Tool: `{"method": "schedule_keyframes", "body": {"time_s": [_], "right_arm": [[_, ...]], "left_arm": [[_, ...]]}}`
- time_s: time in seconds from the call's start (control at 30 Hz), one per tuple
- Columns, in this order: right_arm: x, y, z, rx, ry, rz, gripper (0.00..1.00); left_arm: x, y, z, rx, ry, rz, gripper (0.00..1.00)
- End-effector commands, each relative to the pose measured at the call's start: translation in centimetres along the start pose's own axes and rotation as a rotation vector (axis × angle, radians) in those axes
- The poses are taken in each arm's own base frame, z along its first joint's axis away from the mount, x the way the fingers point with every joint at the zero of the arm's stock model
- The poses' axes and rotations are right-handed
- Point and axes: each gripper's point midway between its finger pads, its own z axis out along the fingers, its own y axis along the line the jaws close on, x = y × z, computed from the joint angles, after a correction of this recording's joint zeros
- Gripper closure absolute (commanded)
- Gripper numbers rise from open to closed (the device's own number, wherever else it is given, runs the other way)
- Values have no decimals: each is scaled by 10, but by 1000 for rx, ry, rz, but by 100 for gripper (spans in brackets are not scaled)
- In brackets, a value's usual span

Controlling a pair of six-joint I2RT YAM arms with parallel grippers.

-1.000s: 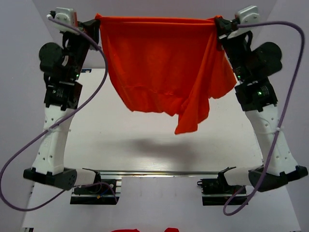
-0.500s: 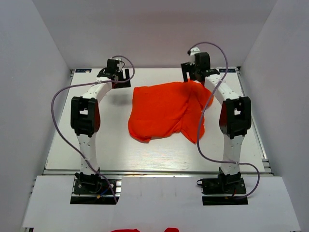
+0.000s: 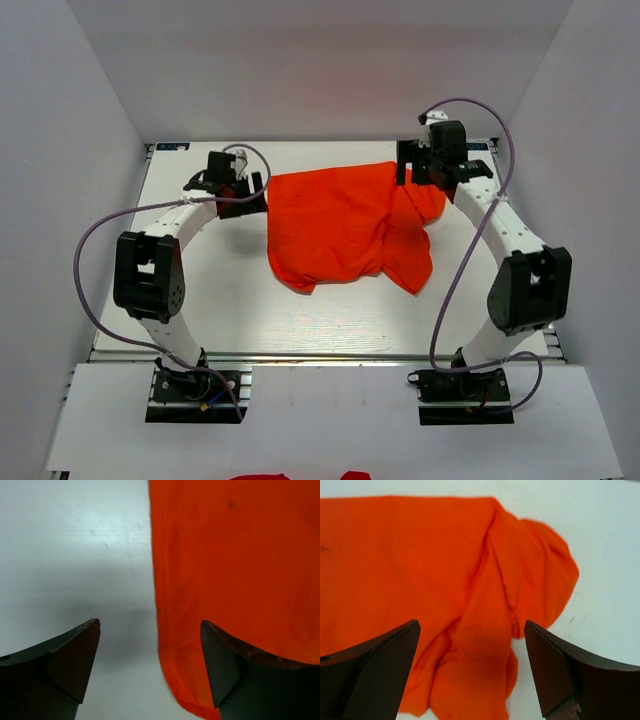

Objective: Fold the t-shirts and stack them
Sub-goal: Flatten out the tshirt

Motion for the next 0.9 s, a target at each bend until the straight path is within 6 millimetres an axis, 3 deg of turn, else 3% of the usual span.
{"method": "schedule_keyframes", "body": {"time_s": [0.0, 0.03, 0.2, 0.27, 0.4, 0.53, 0.7, 0.87], "right_arm": [[45, -3, -18, 34, 109, 77, 10], [46, -3, -28, 36, 106, 100, 10], [76, -3, -50, 32, 142, 118, 10], [90, -7, -60, 55, 177, 118, 10], [96, -15, -69, 102, 179, 124, 10], [103, -16, -78, 116, 198, 140, 10], [109, -13, -83, 88, 213, 130, 10], [146, -13, -91, 91, 326, 120, 10]], "left_arm": [[51, -28, -3, 165, 128, -25, 12], [69, -27, 0, 180, 165, -41, 13], [80, -41, 1, 227, 165, -6, 22], [87, -33, 4, 170, 182, -2, 24], [109, -28, 7, 132, 226, 13, 31], [120, -20, 12, 65, 250, 31, 44], [131, -12, 17, 4, 257, 53, 46], [138, -22, 31, 22, 262, 36, 49]]}}
